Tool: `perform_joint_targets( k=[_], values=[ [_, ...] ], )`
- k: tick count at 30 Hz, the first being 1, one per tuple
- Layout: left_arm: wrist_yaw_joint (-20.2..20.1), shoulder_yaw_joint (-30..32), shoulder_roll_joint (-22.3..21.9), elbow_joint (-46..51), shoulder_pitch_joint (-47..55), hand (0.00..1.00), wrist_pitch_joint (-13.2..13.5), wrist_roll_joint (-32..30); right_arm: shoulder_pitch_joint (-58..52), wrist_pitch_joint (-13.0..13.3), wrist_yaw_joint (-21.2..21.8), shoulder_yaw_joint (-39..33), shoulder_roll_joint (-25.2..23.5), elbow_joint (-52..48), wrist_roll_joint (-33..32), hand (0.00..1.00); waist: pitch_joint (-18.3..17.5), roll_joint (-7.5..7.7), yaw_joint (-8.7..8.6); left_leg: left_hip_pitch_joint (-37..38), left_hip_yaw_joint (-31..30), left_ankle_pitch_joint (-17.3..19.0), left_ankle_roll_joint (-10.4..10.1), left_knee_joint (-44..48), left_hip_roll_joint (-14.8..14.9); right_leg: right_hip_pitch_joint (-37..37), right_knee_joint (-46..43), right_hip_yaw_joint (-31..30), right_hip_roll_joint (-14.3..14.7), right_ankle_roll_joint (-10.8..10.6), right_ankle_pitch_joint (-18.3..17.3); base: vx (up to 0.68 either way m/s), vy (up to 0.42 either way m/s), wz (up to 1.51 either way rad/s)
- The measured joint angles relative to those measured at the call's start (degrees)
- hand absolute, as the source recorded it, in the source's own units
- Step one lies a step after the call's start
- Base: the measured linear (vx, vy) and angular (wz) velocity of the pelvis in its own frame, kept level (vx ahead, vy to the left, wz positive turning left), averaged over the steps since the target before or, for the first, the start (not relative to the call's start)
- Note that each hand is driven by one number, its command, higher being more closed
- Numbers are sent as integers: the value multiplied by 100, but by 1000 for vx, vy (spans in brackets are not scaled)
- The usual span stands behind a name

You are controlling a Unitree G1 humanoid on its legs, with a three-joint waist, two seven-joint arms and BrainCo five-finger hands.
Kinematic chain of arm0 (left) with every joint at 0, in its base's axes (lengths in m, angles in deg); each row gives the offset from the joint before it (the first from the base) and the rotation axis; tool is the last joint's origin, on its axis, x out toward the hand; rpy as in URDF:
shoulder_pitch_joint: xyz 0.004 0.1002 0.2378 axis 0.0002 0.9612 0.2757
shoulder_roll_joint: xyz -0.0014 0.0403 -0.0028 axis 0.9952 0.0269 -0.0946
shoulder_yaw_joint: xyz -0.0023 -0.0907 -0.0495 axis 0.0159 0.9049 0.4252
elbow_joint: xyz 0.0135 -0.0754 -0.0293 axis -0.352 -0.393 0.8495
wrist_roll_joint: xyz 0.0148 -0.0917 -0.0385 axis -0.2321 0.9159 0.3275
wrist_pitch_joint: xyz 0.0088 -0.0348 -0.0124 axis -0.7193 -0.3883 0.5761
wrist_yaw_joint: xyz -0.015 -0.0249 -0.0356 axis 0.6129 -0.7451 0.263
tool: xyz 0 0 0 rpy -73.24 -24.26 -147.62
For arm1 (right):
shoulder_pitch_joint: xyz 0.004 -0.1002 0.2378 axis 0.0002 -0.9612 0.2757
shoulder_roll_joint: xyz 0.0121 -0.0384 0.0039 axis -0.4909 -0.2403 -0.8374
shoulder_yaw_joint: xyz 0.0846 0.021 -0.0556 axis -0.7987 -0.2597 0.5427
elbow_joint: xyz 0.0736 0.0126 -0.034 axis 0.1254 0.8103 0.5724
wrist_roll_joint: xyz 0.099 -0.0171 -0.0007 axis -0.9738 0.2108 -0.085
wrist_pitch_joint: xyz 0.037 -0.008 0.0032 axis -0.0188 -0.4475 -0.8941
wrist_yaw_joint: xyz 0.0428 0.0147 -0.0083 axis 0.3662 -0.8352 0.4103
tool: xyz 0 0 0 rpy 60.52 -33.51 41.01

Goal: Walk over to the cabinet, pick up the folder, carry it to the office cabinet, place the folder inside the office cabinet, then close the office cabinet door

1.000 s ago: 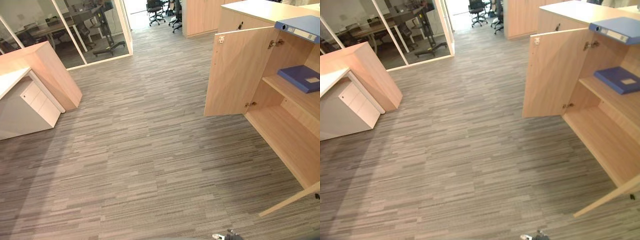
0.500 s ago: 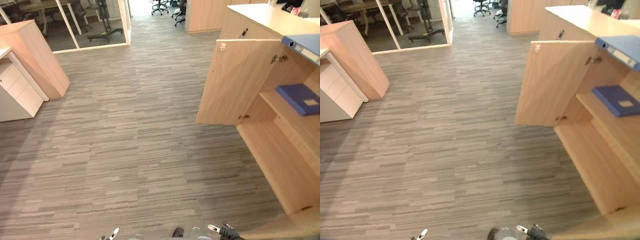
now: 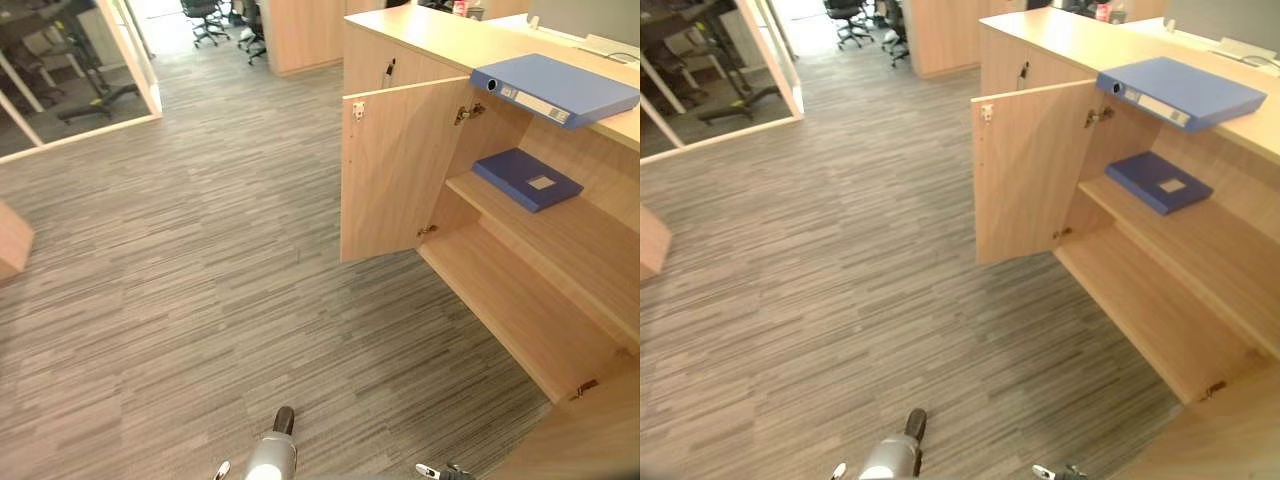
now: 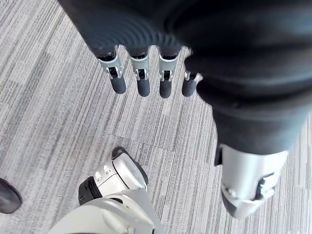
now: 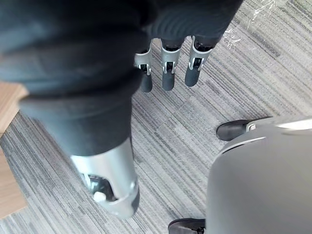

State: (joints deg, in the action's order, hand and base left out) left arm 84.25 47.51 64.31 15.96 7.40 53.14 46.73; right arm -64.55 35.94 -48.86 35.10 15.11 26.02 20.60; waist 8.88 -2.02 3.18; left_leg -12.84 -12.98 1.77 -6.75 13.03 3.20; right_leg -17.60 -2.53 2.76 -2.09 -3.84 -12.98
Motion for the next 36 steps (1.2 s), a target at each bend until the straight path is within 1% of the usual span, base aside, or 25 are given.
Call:
perform_joint_targets(
  k=[1,3,5,6,7,8,9,11,12,13,15,16,17,19,20,21,23,24,25,27,29,31,32,34,36],
  values=[
    [16,44,14,2,85,0,23,106,-41,7,3,-6,-65,-46,-23,0,-143,34,19,-10,96,-510,-14,70,-104,56,-85,-191,-178,-127,-76,479,412,-89],
    [60,74,145,-2,82,0,57,272,18,6,17,-7,-294,-108,-18,0,-314,334,41,39,620,-335,178,99,-242,341,-398,-472,-537,-251,-33,440,374,-91],
    [129,76,194,-7,52,0,73,408,44,1,48,-20,-531,-150,-23,0,-409,442,99,284,1066,-201,367,11,-341,548,-704,-750,-814,-390,70,355,342,-117],
    [172,74,174,-10,49,0,91,470,44,-7,112,-72,-582,-164,12,0,-514,430,119,567,1398,-88,543,-124,-490,736,-1118,-969,-1029,-385,93,264,298,-115],
    [176,60,160,-12,49,0,94,473,44,-13,146,-115,-554,-167,33,0,-566,402,118,658,1500,-51,602,-171,-550,844,-1365,-1012,-1096,-383,95,245,359,-104],
    [181,42,121,50,37,0,93,454,43,-21,182,-224,-531,-156,57,0,-611,358,107,909,1668,0,684,-295,-682,1156,-2126,-1057,-1267,-375,98,144,241,-61],
    [181,29,98,102,34,0,93,419,45,-19,189,-258,-495,-161,60,0,-616,344,92,1035,1748,5,724,-369,-753,1329,-2536,-1038,-1359,-323,128,195,350,-68],
    [182,-45,92,125,4,0,87,336,73,-15,224,-358,-439,-167,82,0,-583,296,-21,1562,1979,57,875,-567,-910,1630,-3603,-436,-1769,168,441,114,244,-54],
    [184,-93,94,146,-4,0,89,129,86,24,197,-372,-417,-204,157,0,-553,292,-31,1832,2169,74,910,-750,-939,1702,-3907,206,-2023,472,616,92,224,-56],
    [184,-114,98,181,-48,0,85,31,122,48,182,-369,-415,-223,185,0,-520,230,-37,1969,2260,73,925,-872,-931,1700,-4012,450,-2123,477,599,61,241,-78],
    [188,-302,148,209,-112,0,72,-195,221,60,186,-336,-405,-183,261,0,-469,206,-121,2220,2509,167,964,-1126,-772,1868,-3965,1095,-1953,10,78,-1,135,-85],
    [186,-369,169,204,-165,0,67,-207,258,61,185,-336,-401,-178,262,0,-395,184,-153,2274,2531,189,959,-1128,-698,1885,-3861,1294,-1834,-59,-76,-9,30,-73],
    [185,-506,191,207,-214,0,60,-226,327,69,187,-316,-356,-170,257,0,-303,136,-240,2279,2597,248,901,-1141,-559,2027,-3624,1654,-1539,-90,-231,-26,-21,-67],
    [175,-662,274,216,-255,0,67,-231,395,69,186,-158,-300,-170,243,0,-276,163,-253,2125,2664,332,860,-1189,-504,2310,-2941,2287,-1300,-8,-174,-17,-46,-52],
    [165,-722,331,261,-284,0,66,-232,430,48,183,-165,-290,-151,236,0,-206,268,-293,2097,2658,347,817,-1167,-585,2325,-2380,2508,-1258,317,28,28,-48,-7],
    [166,-728,310,251,-301,0,64,-241,433,49,185,-183,-268,-151,193,0,-160,261,-339,2143,2590,344,780,-1138,-573,2303,-2357,2535,-1201,406,80,117,-106,-4],
    [158,-716,155,237,-186,0,49,-273,407,24,180,-147,-158,-96,168,0,-236,17,-362,2181,2413,467,596,-1057,-313,2040,-1814,2541,-763,384,80,197,-159,-16],
    [152,-693,143,237,-167,0,51,-272,404,23,177,-146,-167,-83,83,0,-242,0,-364,2180,2414,512,541,-981,-219,1954,-1653,2537,-625,389,88,213,-184,-26],
    [137,-681,170,225,-160,0,50,-271,362,25,169,-167,-247,-76,-97,0,-256,10,-366,2050,2445,732,378,-560,46,1744,-1262,2523,-297,411,126,197,-168,-22],
    [116,-681,204,184,-174,0,47,-239,317,35,142,-173,-282,-72,-244,0,-271,8,-365,1796,2476,1115,239,228,314,1532,-924,2472,-6,472,195,290,-196,-30],
    [75,-580,207,159,-184,0,47,-19,286,32,112,-204,-265,-12,-419,0,-268,-15,-363,1283,2568,1384,34,2125,765,1010,-500,2243,326,664,301,402,-140,-56],
    [70,-510,190,69,-172,0,51,179,266,25,104,-174,-223,90,-407,0,-244,4,-268,877,2629,1456,20,3479,979,600,-271,1877,427,717,293,420,-8,-97],
    [67,-500,180,70,-169,0,49,220,300,1,91,-174,-189,172,-398,0,-230,4,-198,691,2634,1594,194,3845,937,366,-174,1595,389,718,293,413,41,-111],
    [48,-506,179,76,-171,0,52,217,354,-26,85,-169,-174,209,-345,0,-146,15,-140,437,2578,1767,292,3908,766,151,-164,1236,270,726,286,365,108,-102],
    [16,-508,187,73,-162,0,52,199,370,-26,78,-169,-174,272,-219,0,-109,25,-24,56,2301,1785,347,3196,496,-31,-264,917,-34,675,258,344,198,-123]
  ],
)
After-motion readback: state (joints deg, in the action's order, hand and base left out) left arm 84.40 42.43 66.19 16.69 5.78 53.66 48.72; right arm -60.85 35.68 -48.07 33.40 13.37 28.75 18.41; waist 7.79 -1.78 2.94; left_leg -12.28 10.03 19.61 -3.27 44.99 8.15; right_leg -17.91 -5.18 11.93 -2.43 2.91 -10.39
